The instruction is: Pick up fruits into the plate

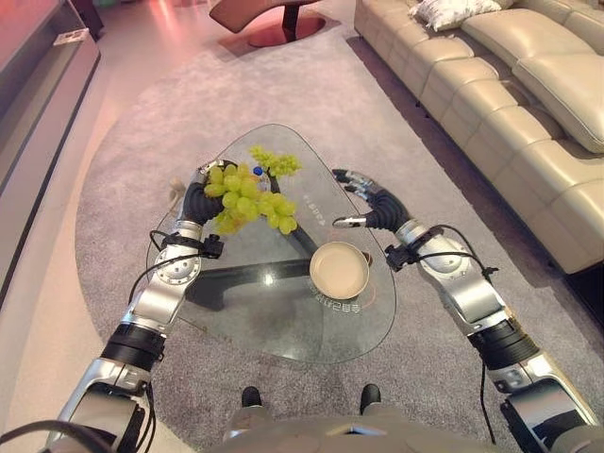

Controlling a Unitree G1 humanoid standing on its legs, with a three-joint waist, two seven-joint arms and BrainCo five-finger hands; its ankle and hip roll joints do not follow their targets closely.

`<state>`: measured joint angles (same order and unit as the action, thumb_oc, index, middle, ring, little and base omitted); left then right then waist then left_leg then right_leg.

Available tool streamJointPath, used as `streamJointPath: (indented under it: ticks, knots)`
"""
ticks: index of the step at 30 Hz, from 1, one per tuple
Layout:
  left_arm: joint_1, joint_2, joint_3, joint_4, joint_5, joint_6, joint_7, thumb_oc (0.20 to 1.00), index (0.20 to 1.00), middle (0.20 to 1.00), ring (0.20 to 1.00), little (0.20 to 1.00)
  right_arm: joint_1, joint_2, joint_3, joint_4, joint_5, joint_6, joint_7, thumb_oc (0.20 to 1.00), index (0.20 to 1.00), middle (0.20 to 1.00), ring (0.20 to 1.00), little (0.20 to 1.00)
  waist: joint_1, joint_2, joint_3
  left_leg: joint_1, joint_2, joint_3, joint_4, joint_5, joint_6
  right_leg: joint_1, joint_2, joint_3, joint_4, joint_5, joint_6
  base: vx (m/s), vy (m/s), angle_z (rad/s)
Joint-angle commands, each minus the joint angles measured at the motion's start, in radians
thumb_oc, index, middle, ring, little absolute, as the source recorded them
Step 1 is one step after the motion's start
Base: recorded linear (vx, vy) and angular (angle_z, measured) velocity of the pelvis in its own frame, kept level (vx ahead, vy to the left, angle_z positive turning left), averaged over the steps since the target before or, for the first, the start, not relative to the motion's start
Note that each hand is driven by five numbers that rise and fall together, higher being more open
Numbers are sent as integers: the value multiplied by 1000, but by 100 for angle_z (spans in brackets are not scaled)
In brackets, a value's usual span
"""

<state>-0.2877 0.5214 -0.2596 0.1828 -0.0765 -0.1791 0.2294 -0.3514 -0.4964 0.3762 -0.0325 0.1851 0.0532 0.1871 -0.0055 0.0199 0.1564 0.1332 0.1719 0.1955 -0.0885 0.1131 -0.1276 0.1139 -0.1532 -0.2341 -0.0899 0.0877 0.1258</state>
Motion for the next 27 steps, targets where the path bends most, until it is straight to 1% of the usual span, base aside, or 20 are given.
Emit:
streamJointPath:
  ticks: [1,4,5,7,9,14,15,21,25,27]
  knots:
    - [-62,30,-11,-36,61,-33,37,200,200,200,200,200,-89,26,21,-103,51,-1,-12,1000,1000,1000,1000,1000,3,-32,-62,-32,-10,12,63,-100,5,11,-44,-55,80,-89,9,0,0,0]
    - [-74,29,-30,-29,132,-15,70,200,200,200,200,200,-108,51,41,-120,93,56,-4,1000,1000,1000,1000,1000,4,-32,-66,-27,-8,17,62,-102,3,15,-45,-57,79,-89,11,0,0,0]
    - [-79,32,-35,-30,177,-14,85,200,200,200,200,200,-113,56,49,-125,110,73,4,1000,1000,1000,1000,1000,4,-32,-67,-25,-8,17,61,-102,3,16,-45,-57,79,-88,12,0,0,0]
    - [-92,46,-46,-32,241,4,121,200,200,200,200,200,-122,62,74,-138,154,119,3,1000,1000,1000,1000,1000,4,-33,-68,-20,-6,19,58,-102,2,18,-48,-58,78,-88,13,0,0,0]
    - [-107,72,-59,-28,320,4,166,200,200,200,200,200,-126,71,98,-145,197,157,-6,1000,1000,1000,1000,1000,3,-33,-71,-15,-5,22,54,-101,2,22,-47,-57,74,-87,16,0,0,0]
    - [-150,112,-95,-16,457,8,258,200,200,200,200,200,-151,90,139,-128,244,181,-20,1000,1000,1000,1000,1000,2,-34,-73,-9,-3,25,49,-100,0,26,-48,-59,71,-86,18,0,0,0]
    - [-154,115,-98,-16,461,11,263,200,200,200,200,200,-152,92,142,-129,248,184,-21,1000,1000,1000,1000,1000,2,-34,-74,-8,-3,25,48,-100,0,27,-48,-59,71,-86,19,0,0,0]
    - [-181,140,-131,-15,587,36,343,200,200,200,200,200,-172,120,178,-133,343,237,-51,1000,1000,1000,1000,1000,4,-36,-79,-5,-1,28,43,-97,-1,30,-47,-57,67,-85,20,0,0,0]
    - [-189,145,-144,-11,639,53,388,200,200,200,200,200,-173,132,188,-136,393,266,-58,1000,1000,1000,1000,1000,2,-38,-82,-2,0,30,38,-96,-2,30,-47,-55,65,-85,21,0,0,0]
    - [-197,148,-151,-5,647,51,401,200,200,200,200,200,-171,141,196,-133,395,265,-67,1000,1000,1000,1000,1000,2,-39,-83,-2,-1,29,35,-95,-2,31,-46,-55,64,-85,22,0,0,0]
